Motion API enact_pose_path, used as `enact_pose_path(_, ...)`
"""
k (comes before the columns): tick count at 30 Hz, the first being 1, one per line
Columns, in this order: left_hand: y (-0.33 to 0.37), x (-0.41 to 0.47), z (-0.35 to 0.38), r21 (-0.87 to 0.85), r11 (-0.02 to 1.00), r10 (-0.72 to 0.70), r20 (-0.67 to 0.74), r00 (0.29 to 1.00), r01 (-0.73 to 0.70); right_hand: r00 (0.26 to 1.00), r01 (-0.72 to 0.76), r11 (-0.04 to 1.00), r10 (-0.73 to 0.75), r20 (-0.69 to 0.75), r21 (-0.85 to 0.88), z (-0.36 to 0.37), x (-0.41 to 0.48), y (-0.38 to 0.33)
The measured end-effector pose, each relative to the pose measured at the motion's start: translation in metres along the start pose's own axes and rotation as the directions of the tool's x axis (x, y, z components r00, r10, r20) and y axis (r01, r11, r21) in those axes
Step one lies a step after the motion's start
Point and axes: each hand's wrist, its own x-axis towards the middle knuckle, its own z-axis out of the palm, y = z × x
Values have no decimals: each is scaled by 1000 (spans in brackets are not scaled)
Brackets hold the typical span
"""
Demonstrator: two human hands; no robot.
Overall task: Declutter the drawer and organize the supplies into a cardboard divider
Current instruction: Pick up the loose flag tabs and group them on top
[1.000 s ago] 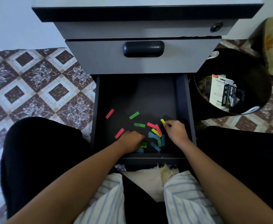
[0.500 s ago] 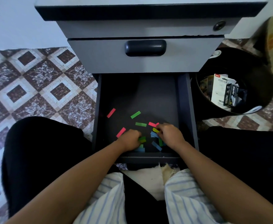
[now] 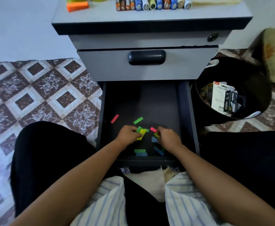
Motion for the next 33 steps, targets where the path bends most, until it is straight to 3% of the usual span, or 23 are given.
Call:
enact_pose_path(4,15,-13,-5,-316,946,-70,-6,998,64,984,-77,890,142,-112,448,-21,-1,-9)
enact_pose_path(6,22,-20,-6,-441,893,-98,9,995,92,976,-58,768,178,-126,638,-35,-5,-17)
enact_pose_path(9,26,-34,-7,-546,831,-114,16,993,104,987,-53,478,160,-27,877,-50,-20,-29)
enact_pose_path(11,29,-42,-7,-583,806,-102,27,994,98,991,-54,419,137,-4,906,-52,-26,-34)
enact_pose_path(20,34,-65,0,-636,766,-53,80,995,92,991,34,456,102,-90,889,-44,-52,-46)
enact_pose_path(27,35,-70,2,-652,744,-75,136,988,146,972,75,619,128,-195,782,-39,-61,-48)
enact_pose_path(33,34,-67,4,-631,756,-108,145,984,176,963,-5,544,229,-143,839,-38,-60,-45)
